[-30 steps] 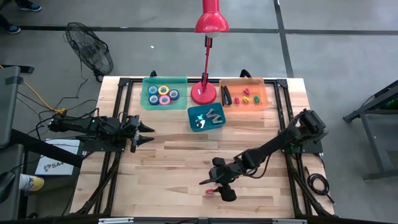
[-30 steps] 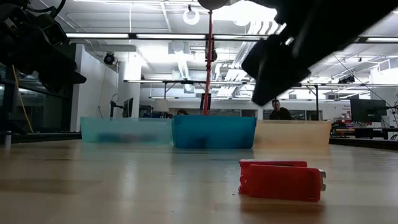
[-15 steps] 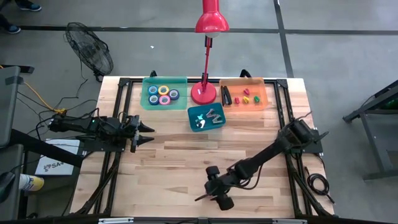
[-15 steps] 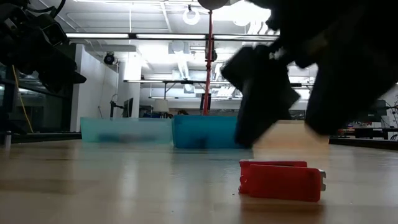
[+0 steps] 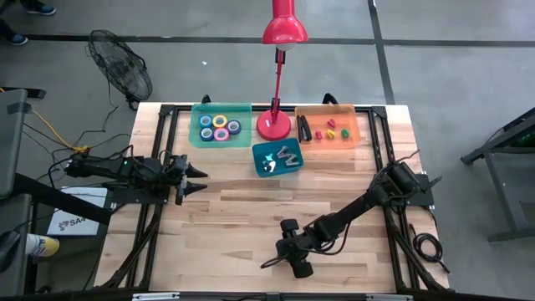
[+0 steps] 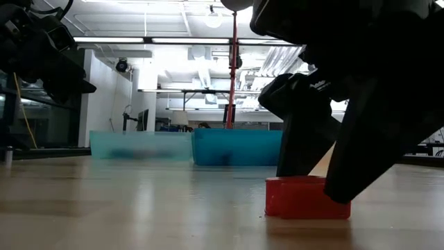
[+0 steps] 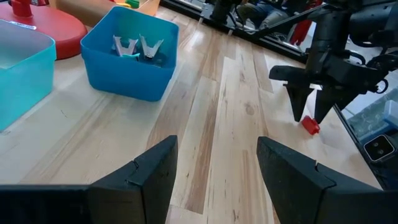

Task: Pick and place Stapler, Stapler remover, tape
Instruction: Put the red stapler into the orange bin

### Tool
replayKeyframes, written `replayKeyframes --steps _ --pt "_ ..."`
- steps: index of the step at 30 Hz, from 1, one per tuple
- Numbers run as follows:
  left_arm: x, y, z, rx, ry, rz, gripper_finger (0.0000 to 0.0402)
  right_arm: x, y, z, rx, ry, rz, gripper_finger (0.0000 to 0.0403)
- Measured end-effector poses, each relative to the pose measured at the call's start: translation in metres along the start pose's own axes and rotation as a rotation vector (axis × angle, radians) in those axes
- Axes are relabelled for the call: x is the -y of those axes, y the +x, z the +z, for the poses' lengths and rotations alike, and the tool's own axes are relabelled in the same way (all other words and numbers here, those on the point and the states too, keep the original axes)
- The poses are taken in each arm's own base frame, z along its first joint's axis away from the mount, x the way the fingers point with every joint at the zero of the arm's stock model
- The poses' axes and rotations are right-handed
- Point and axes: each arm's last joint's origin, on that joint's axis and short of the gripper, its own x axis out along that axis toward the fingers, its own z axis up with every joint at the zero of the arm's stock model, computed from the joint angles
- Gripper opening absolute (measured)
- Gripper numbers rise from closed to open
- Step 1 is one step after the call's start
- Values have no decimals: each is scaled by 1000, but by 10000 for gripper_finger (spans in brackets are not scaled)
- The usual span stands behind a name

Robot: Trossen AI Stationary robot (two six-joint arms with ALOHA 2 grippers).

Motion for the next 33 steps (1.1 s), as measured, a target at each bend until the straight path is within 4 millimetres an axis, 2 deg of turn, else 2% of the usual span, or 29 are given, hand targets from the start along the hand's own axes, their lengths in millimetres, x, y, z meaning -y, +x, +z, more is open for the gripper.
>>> replayKeyframes --steps 5,13,19,28,33 --pt "0 0 0 0 0 0 217 0 0 0 -3 -28 8 206" --pt "0 0 0 0 0 0 217 3 13 -4 -19 -38 32 190" --pt "0 0 0 0 0 1 217 7 15 -3 -12 -27 11 160" --pt "0 0 0 1 0 0 217 13 15 -2 -24 66 33 78" --pt "0 0 0 1 0 0 217 24 8 3 -32 188 38 75"
